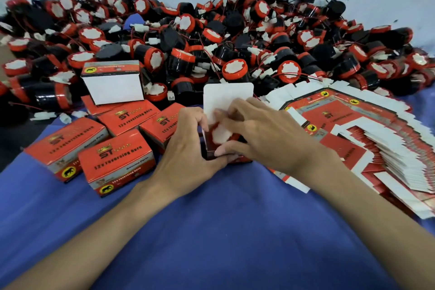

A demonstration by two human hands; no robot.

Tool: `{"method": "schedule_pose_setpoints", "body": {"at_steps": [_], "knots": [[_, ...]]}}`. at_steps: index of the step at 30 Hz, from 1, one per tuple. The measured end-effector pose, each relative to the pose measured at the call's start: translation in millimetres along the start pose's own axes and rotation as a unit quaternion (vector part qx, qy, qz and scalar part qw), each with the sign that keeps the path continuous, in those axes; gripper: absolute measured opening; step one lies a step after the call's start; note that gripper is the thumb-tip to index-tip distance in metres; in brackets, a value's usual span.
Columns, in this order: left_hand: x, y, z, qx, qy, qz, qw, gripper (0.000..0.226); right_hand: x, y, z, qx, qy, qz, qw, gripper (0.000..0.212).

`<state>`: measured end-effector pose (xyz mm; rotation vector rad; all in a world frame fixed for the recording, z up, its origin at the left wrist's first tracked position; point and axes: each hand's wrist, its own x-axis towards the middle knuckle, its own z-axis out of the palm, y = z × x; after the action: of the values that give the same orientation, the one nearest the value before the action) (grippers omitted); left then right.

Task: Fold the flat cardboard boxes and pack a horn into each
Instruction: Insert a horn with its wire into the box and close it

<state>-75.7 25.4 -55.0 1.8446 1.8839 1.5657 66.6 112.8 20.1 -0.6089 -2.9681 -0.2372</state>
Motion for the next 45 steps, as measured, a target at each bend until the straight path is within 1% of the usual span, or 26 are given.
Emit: {"method": "schedule_pose_setpoints", "body": {"at_steps": [2, 4, 6, 8, 10, 13, 16, 19, 22, 24, 26, 28, 29, 31, 32, 33, 34, 35, 37, 39, 40, 41, 43, 45], "knots": [[0, 1, 0, 0.008, 0.002, 0.013, 1.000, 0.064, -2, 1, -2, -0.010, -0.013, -0.015, 1.000, 0.068], [-1, 1, 0, 0.009, 0.001, 0.020, 1.000, 0.061, -3, 5, -5, 0.022, -0.039, -0.037, 0.998, 0.054], [-1, 1, 0, 0.018, -0.001, 0.027, 0.999, 0.058, -3, 14, -11, 0.063, -0.071, -0.037, 0.995, 0.047], [0, 0, 0, 0.028, -0.004, 0.032, 0.999, 0.059, -3, 22, -17, 0.082, -0.064, -0.016, 0.994, 0.039], [-1, -1, 0, 0.035, -0.010, 0.034, 0.999, 0.060, -3, 24, -18, 0.072, -0.037, 0.002, 0.997, 0.031], [-1, -1, 0, 0.035, -0.019, 0.028, 0.999, 0.060, -2, 15, -15, 0.043, -0.022, -0.009, 0.999, 0.035], [0, 2, 1, 0.028, -0.030, 0.010, 0.999, 0.056, 0, 13, -12, 0.061, -0.007, 0.011, 0.998, 0.039], [0, 6, 0, -0.003, -0.034, -0.003, 0.999, 0.035, -1, 10, -4, 0.053, 0.000, 0.046, 0.998, 0.033], [-1, 7, -1, -0.011, -0.039, -0.030, 0.999, 0.025, 1, 8, -1, 0.046, -0.039, 0.038, 0.997, 0.031], [-1, 8, -1, -0.014, -0.032, -0.052, 0.998, 0.030, -1, 17, -14, 0.089, -0.078, 0.030, 0.993, 0.031], [0, 10, 0, -0.045, -0.028, -0.080, 0.995, 0.037, -6, 26, -32, 0.114, -0.088, 0.034, 0.989, 0.035], [1, 12, 1, -0.086, -0.032, -0.109, 0.990, 0.040, -16, 27, -44, 0.087, -0.073, 0.058, 0.992, 0.040], [2, 13, 1, -0.098, -0.033, -0.121, 0.987, 0.042, -22, 25, -48, 0.060, -0.083, 0.073, 0.992, 0.043], [2, 14, 3, -0.107, -0.032, -0.138, 0.984, 0.047, -31, 19, -50, 0.031, -0.151, 0.106, 0.982, 0.052], [2, 14, 3, -0.108, -0.030, -0.144, 0.983, 0.049, -34, 14, -51, 0.026, -0.189, 0.116, 0.975, 0.054], [2, 15, 4, -0.112, -0.029, -0.150, 0.982, 0.050, -36, 11, -51, 0.019, -0.210, 0.114, 0.971, 0.051], [2, 16, 4, -0.116, -0.030, -0.155, 0.981, 0.052, -36, 11, -50, 0.009, -0.207, 0.103, 0.973, 0.044], [3, 16, 4, -0.120, -0.033, -0.160, 0.979, 0.053, -36, 12, -49, -0.004, -0.184, 0.087, 0.979, 0.037], [4, 17, 4, -0.124, -0.042, -0.173, 0.976, 0.056, -30, 14, -52, -0.013, -0.090, 0.067, 0.994, 0.026], [6, 18, 4, -0.131, -0.044, -0.189, 0.972, 0.059, -21, 15, -53, 0.040, 0.033, 0.055, 0.997, 0.020], [7, 19, 4, -0.135, -0.044, -0.193, 0.971, 0.059, -16, 15, -51, 0.078, 0.081, 0.053, 0.992, 0.017], [7, 20, 5, -0.138, -0.044, -0.194, 0.970, 0.059, -11, 13, -47, 0.116, 0.113, 0.052, 0.986, 0.015], [8, 22, 5, -0.141, -0.045, -0.193, 0.970, 0.058, -2, 10, -34, 0.208, 0.133, 0.065, 0.967, 0.012], [9, 24, 4, -0.151, -0.049, -0.194, 0.968, 0.057, 3, 6, -21, 0.267, 0.120, 0.073, 0.953, 0.014]]}}
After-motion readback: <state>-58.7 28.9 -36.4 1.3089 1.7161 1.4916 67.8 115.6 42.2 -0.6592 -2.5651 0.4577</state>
